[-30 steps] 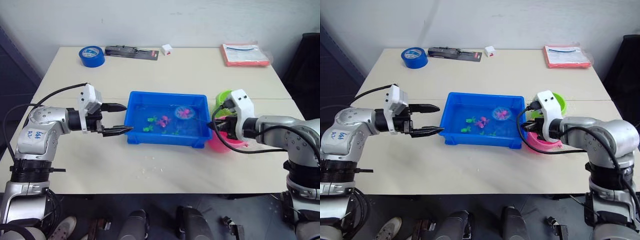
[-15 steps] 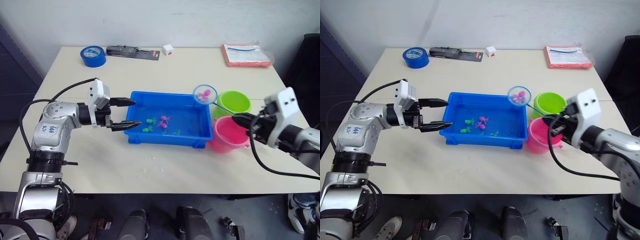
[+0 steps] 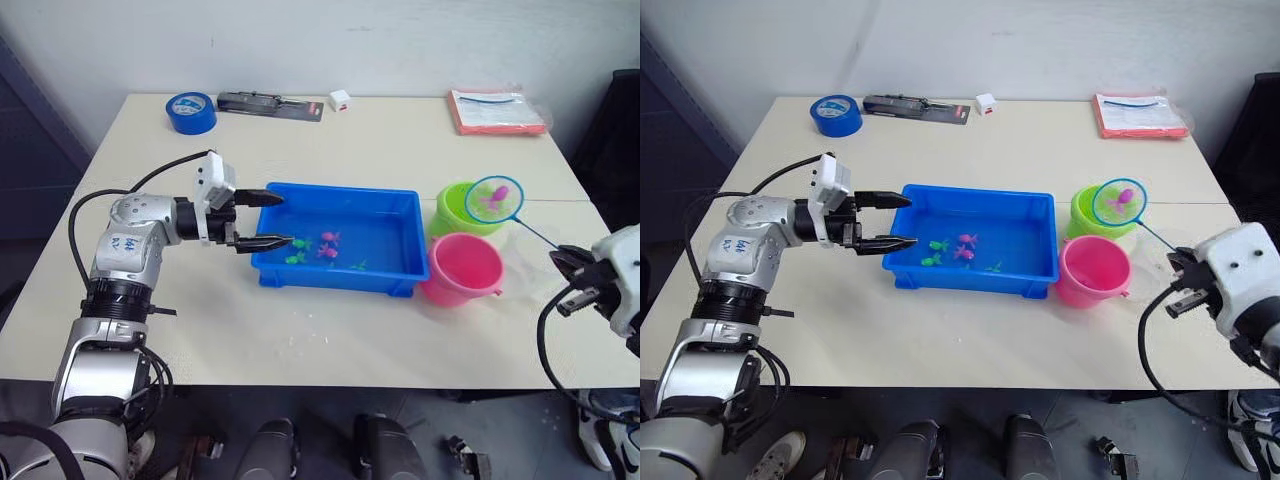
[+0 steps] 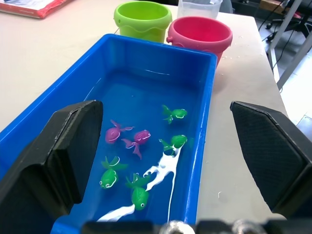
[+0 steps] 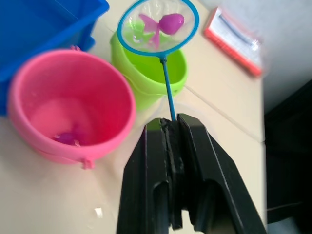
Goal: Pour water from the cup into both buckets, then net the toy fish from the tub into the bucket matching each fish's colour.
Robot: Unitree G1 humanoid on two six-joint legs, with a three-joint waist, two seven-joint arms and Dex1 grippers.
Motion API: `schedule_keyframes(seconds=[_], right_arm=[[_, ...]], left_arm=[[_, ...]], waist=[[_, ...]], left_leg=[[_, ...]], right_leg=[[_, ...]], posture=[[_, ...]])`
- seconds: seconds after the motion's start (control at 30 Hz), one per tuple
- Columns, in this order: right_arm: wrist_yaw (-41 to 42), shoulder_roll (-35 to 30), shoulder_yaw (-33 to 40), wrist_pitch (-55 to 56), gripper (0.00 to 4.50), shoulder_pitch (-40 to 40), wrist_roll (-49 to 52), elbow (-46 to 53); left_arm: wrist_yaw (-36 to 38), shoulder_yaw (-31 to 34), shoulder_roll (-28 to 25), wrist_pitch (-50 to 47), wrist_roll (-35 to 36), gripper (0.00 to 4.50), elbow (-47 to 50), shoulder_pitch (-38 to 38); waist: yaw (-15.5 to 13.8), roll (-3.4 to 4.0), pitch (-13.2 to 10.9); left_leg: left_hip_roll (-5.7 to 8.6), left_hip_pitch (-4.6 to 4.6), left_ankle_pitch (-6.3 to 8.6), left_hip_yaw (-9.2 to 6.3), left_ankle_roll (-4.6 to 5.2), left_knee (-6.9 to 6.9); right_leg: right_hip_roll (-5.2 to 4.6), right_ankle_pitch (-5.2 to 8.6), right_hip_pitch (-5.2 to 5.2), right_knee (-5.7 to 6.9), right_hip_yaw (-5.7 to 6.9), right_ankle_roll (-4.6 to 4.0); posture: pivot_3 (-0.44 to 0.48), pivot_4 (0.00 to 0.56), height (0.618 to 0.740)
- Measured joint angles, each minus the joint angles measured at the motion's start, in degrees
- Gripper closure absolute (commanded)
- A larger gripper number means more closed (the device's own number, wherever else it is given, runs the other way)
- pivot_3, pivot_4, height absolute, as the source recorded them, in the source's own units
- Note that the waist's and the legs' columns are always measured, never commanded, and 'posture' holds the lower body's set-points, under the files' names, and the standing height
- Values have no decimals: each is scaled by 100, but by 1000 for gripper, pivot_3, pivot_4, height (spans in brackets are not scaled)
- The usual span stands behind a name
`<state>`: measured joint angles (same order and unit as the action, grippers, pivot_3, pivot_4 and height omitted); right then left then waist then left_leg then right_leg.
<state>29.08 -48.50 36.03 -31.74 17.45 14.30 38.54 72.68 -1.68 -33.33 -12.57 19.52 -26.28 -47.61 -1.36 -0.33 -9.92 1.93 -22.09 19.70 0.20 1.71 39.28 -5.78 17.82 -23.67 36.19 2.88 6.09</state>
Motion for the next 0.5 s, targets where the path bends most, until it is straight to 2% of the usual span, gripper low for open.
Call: schedule_keyframes(seconds=[0.17, 0.37, 0.5], right_arm=[[-73, 479, -72, 1944, 3703, 645, -1112, -544], [-151, 541, -367, 3800, 3703, 1071, -2185, -1104], [-536, 595, -579, 4638, 3703, 1058, -3032, -1613]], left_arm=[[104, 0, 0, 71, -53, 0, -131, -67], [198, 0, 2, 65, -62, 0, -133, -71], [203, 0, -1, 56, -64, 0, -125, -70]], waist=[[8, 0, 0], [29, 0, 0], [23, 0, 0]], left_leg=[[2, 5, -1, 9, 2, 1], [-7, 12, -1, 15, 2, 0], [-6, 12, -1, 16, 1, 0]], right_leg=[[1, -4, 0, -1, 0, 7], [9, -4, 3, -1, -4, 7], [8, -4, 3, -3, -6, 7]], posture=[[0, 150, 737], [0, 150, 737], [0, 150, 737]])
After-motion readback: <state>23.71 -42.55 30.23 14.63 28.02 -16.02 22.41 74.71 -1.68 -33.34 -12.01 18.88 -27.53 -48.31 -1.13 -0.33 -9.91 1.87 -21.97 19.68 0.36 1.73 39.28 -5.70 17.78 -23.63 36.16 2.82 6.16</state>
